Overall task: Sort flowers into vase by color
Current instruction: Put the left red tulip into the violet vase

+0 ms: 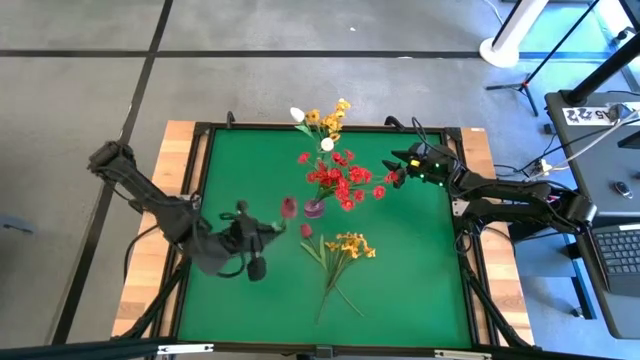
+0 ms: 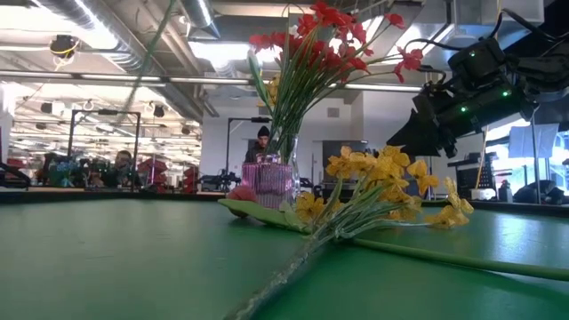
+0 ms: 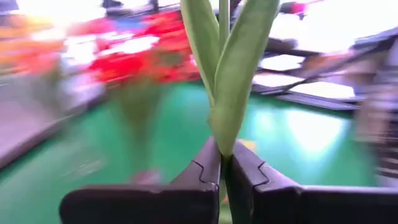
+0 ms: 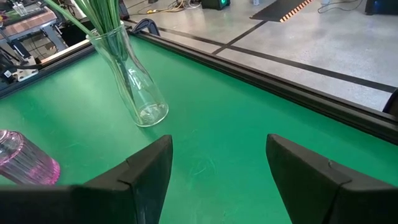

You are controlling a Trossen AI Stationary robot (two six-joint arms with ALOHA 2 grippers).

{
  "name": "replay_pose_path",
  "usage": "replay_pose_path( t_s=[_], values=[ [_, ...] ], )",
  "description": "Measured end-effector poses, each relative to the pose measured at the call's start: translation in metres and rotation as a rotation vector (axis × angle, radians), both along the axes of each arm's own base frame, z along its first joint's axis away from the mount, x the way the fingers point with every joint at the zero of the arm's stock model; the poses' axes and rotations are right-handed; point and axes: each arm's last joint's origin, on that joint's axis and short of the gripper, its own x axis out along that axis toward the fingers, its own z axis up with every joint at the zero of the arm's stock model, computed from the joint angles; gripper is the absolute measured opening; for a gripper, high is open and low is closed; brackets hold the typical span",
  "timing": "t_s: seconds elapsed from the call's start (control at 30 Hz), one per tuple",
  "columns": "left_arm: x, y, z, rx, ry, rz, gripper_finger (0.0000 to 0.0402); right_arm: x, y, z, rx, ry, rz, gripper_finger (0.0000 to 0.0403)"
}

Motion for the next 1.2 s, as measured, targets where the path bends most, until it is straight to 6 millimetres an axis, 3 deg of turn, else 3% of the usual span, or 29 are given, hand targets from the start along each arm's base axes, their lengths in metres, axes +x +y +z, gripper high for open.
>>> replay_pose_path(
  t_s=[0.1,0.17,0.43,0.73,1.2],
  values=[
    [0.009,0.004,-0.004,-0.013,-0.145,-0.246,0.0001,0.0,0.0,0.0,-0.002,-0.004,0.0,0.0256],
    [0.012,0.012,-0.009,0.018,-0.248,-0.314,0.0,0.0,0.0,0.0,0.007,-0.01,-0.004,0.0256],
    [0.014,0.064,-0.03,0.207,-0.478,-0.242,0.0,0.0,0.0,0.0,0.017,-0.015,0.001,0.0256],
    [0.023,0.12,-0.05,0.162,-0.454,-0.18,0.0,0.0,0.0,0.0,0.018,-0.015,0.0,0.0256],
    [0.025,0.139,-0.057,0.081,-0.401,-0.172,0.0,0.0,0.0,0.0,0.013,-0.011,0.001,0.0256]
  ],
)
